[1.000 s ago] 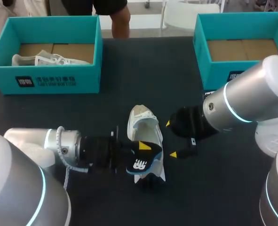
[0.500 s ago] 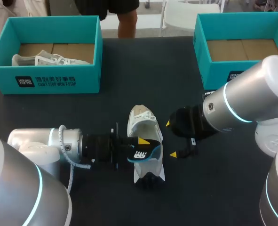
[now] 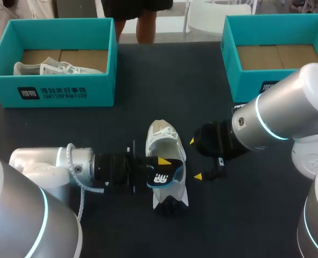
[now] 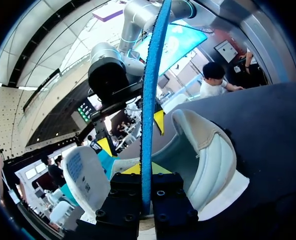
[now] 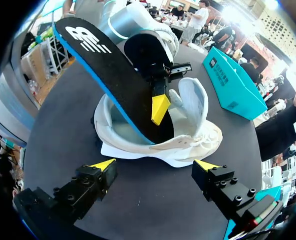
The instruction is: Take the shoe out of the shoebox, open the shoe tongue, remove and reinsert the insole, then place the shoe into the shoebox
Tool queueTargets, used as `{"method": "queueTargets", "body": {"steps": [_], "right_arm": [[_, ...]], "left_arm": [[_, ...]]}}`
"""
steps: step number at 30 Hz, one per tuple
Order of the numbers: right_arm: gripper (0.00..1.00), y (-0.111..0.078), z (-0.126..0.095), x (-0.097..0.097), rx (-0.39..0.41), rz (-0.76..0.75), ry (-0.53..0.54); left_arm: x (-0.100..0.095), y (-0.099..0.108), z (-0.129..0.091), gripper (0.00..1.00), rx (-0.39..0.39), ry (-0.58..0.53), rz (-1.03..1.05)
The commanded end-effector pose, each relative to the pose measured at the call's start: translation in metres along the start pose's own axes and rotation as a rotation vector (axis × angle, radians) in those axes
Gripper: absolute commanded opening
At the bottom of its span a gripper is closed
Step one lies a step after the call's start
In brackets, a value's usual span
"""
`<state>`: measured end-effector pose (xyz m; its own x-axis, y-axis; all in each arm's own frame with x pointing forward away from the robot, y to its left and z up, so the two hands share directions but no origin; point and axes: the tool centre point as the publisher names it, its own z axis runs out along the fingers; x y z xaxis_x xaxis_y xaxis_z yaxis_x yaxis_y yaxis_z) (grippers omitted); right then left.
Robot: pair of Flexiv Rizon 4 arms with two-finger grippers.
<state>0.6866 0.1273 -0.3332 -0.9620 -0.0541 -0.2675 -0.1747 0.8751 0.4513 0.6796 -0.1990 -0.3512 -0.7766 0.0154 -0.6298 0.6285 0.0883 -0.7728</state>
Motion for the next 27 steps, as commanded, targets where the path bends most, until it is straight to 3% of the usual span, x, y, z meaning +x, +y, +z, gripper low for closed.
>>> {"method": "queueTargets", "body": {"steps": [1, 2, 9, 11, 21, 27], "right_arm": [[1.00, 0.000, 0.001, 0.001, 0.000, 0.000, -0.002], [1.00, 0.000, 0.001, 0.001, 0.000, 0.000, -0.002], [1.00, 0.000, 0.001, 0.001, 0.000, 0.000, -0.002], [1.00, 0.000, 0.001, 0.001, 0.000, 0.000, -0.002], [1.00, 0.000, 0.001, 0.001, 0.000, 0.000, -0.002], [1.00, 0.000, 0.001, 0.001, 0.000, 0.000, -0.002]], "left_arm": [[-0.002, -0.005, -0.002, 0.51, 0.007, 0.003, -0.003], [-0.004, -0.009, -0.002, 0.55, 0.017, 0.006, 0.001], [-0.009, -0.030, 0.000, 0.56, 0.041, 0.020, 0.050], [-0.010, -0.031, 0.000, 0.50, 0.036, 0.021, 0.049], [-0.007, -0.057, -0.013, 0.47, 0.032, 0.031, 0.047], [0.000, -0.061, -0.016, 0.45, 0.014, 0.047, 0.045]]}}
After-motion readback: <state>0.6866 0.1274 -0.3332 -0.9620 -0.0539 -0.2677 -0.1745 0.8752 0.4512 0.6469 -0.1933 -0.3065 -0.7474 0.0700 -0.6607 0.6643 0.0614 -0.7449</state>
